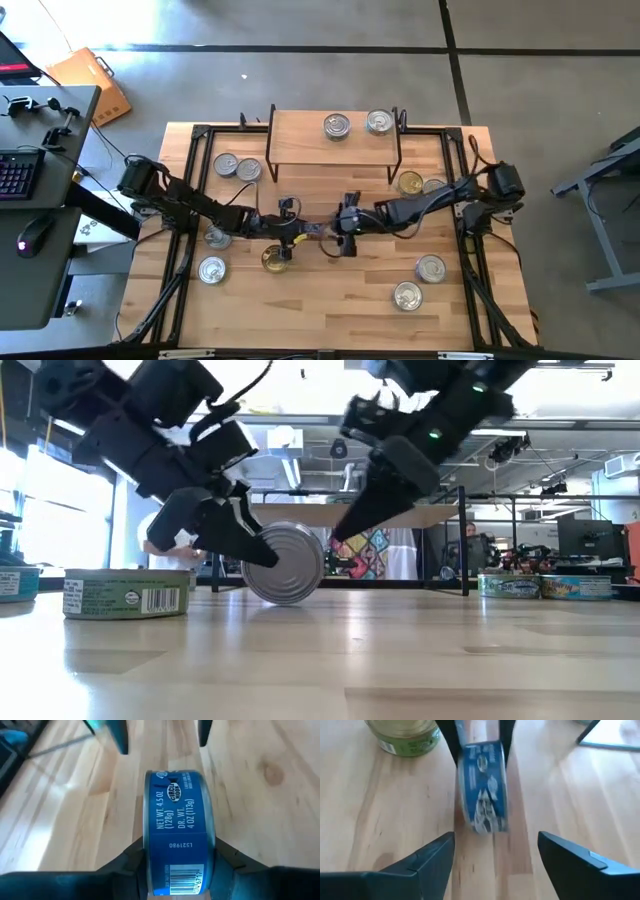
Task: Stack canned seafood by type on shelf
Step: Put the blue tuna can on the shelf
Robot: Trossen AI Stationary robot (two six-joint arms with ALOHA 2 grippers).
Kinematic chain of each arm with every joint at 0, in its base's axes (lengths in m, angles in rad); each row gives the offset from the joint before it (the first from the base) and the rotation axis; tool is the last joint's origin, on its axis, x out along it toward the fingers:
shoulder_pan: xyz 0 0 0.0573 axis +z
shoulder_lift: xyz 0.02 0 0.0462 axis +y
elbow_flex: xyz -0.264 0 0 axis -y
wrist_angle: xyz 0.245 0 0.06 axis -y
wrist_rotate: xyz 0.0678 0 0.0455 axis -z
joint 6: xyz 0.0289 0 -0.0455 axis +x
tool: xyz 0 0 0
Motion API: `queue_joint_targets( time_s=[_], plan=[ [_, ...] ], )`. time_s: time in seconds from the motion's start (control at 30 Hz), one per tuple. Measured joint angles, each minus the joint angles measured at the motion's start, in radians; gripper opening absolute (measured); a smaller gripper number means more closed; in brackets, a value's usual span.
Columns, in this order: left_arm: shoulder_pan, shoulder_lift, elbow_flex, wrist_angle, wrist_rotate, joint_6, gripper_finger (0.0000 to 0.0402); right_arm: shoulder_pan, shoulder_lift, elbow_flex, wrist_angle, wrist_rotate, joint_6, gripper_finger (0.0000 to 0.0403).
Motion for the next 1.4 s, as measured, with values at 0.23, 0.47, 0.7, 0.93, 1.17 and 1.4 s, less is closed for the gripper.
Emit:
queue_joint_targets(
  time_s=[0.23, 0.47, 0.7, 0.93, 1.17, 1.4],
  plan=[
    [-0.013, 0.000, -0.142, 0.531, 0.072, 0.057, 0.0119, 0.047, -0.015, -0.312, 0.547, 0.029, -0.003, 0.0274],
    [-0.013, 0.000, -0.160, 0.808, 0.242, 0.123, 0.0119, 0.095, 0.023, -0.383, 0.995, 0.085, -0.112, 0.0274],
    [-0.022, 0.000, -0.137, 0.897, 0.328, 0.174, 0.0119, 0.161, 0.025, -0.261, 1.030, 0.071, -0.313, 0.0274],
    [-0.044, 0.000, -0.137, 0.911, 0.329, 0.208, 0.0119, 0.226, 0.022, -0.184, 0.934, 0.221, -0.396, 0.0250],
    [-0.047, 0.000, -0.136, 0.882, 0.281, 0.207, 0.0160, 0.231, 0.005, -0.181, 0.881, 0.278, -0.399, 0.0119],
    [-0.051, -0.011, -0.136, 0.702, 0.106, 0.190, 0.0195, 0.236, -0.067, -0.182, 0.644, 0.365, -0.299, 0.0120]
  ],
)
